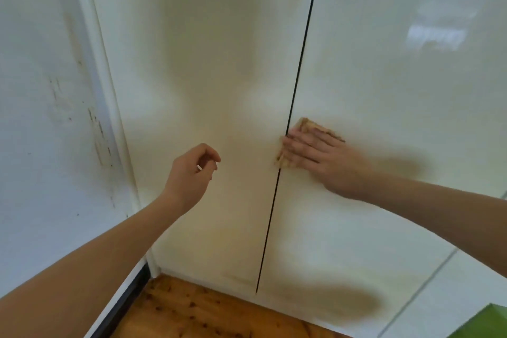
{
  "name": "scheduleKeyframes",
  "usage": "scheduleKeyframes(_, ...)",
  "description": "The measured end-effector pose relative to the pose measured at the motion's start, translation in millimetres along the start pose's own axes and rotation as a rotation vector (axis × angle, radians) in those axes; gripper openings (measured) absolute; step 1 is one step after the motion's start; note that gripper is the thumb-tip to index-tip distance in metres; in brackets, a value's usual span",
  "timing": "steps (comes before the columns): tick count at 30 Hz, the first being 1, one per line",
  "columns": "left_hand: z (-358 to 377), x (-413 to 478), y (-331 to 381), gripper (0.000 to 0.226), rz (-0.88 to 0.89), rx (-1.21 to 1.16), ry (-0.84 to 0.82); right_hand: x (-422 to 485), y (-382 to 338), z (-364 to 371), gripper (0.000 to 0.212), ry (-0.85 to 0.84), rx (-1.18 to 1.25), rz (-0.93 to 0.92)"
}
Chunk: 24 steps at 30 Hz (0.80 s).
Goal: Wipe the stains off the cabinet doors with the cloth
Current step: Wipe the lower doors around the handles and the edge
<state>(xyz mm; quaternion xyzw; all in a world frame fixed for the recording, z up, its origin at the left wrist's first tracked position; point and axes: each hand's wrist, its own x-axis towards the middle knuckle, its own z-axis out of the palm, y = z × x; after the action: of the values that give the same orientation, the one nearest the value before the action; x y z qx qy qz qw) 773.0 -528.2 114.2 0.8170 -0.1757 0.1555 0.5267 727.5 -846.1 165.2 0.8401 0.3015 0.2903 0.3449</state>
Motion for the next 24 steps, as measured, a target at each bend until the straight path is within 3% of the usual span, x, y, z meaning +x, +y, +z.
scheduleKeyframes(6,2,25,40,0.029,0.081,-0.043,0.018,26,44,-43,0.063,0.285,0.088,0.17)
scheduleKeyframes(9,8,32,45,0.028,0.091,-0.054,0.023,36,45,-34,0.06,0.339,0.133,0.234)
scheduleKeyframes(16,48,21,5,0.029,0.063,-0.058,-0.028,16,-60,51,0.077,0.137,0.298,0.179)
scheduleKeyframes(24,77,-20,-74,0.027,-0.066,0.017,-0.136,-36,-188,146,0.078,0.015,0.515,0.047)
